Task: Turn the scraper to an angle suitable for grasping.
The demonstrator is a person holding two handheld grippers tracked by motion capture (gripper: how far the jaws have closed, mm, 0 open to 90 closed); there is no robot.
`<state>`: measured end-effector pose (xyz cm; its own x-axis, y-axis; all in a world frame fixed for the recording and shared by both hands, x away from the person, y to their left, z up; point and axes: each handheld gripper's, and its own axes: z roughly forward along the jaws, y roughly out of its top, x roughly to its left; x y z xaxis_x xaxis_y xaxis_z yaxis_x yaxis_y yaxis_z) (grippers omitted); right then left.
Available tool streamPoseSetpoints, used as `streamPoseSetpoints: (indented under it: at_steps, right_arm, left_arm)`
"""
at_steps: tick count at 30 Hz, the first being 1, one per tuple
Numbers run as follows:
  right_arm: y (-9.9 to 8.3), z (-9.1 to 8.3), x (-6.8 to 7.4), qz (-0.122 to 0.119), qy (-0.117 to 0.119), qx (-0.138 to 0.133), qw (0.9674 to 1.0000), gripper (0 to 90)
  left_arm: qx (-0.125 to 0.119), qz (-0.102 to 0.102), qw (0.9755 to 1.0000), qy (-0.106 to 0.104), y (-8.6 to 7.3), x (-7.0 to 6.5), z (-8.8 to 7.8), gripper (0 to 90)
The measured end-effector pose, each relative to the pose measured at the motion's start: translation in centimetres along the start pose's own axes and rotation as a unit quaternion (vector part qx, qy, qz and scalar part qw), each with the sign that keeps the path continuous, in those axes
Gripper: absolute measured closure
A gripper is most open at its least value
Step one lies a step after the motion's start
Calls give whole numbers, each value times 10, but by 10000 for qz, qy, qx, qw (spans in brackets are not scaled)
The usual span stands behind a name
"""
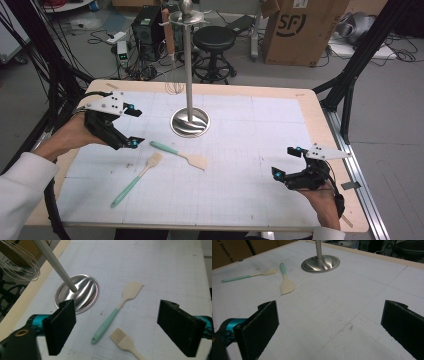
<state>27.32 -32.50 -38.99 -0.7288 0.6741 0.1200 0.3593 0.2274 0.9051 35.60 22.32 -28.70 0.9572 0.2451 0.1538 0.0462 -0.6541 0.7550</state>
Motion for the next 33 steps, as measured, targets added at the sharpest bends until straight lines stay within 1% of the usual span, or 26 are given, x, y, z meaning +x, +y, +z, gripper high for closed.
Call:
streamPoseSetpoints:
  at_steps: [2,3,5,9,10,11,14,15,16,17,19,21,23,24,25,26,28,29,31,32,33]
  right_arm:
    - [0,0,0,1,1,1,10000,0]
    - [0,0,0,-3,2,1,10000,0]
    - [0,-1,0,-4,1,1,10000,0]
    - [1,-1,0,-3,-2,-10,10000,0]
    - [1,-1,0,-2,-6,-10,10000,0]
    - [1,-1,0,-3,-7,-10,10000,0]
    - [1,-1,0,-15,-2,4,10000,0]
    - [1,-1,0,-14,-1,7,10000,0]
    - [1,-1,0,-16,-2,8,10000,0]
    - [1,-1,0,-11,-7,0,10000,0]
    - [1,-1,0,-13,-8,-14,10000,0]
    - [1,-1,0,-2,-10,-16,10000,0]
    - [1,-1,0,-12,-10,-9,10000,0]
    - [1,-1,0,-6,-10,-11,10000,0]
    - [1,-1,0,-4,-14,-6,10000,0]
    - [1,-1,0,-17,-20,-2,10000,0]
    - [0,-1,-1,-12,-24,-2,10000,0]
    - [0,-2,-1,-11,-21,4,10000,0]
    - [0,-2,-1,0,-25,3,10000,0]
    - [0,-2,-1,-6,-24,5,10000,0]
    - [-1,-2,-1,15,-29,6,10000,0]
  left_arm:
    - [49,-65,9999,-78,1,2,2,247]
    - [110,-18,9999,-75,2,3,4,265]
    - [208,-25,9997,-109,4,5,8,304]
    - [343,-29,9992,-211,5,10,13,438]
    - [373,-6,9990,-250,6,11,14,479]
    - [404,8,9989,-245,6,12,16,517]
    - [503,-33,9984,-270,7,16,19,645]
    - [563,-17,9981,-239,8,17,21,685]
    - [597,-48,9980,-223,8,18,23,752]
    - [657,-4,9976,-208,8,20,25,810]
    - [749,-19,9971,-163,6,23,29,870]
    - [887,-26,9959,-149,3,26,33,896]
    - [1035,-89,9945,-134,0,28,39,897]
    - [1135,-138,9934,-85,-1,30,42,897]
    - [1171,-109,9930,-120,-3,31,44,898]
    - [1218,-35,9924,-152,-4,32,47,898]
    - [1299,-28,9913,-205,-6,34,51,899]
    - [1346,20,9906,-227,-7,34,54,899]
    - [1513,92,9880,-289,-10,37,60,899]
    - [1549,114,9874,-318,-12,37,62,900]
    - [1642,159,9856,-369,-13,39,64,900]
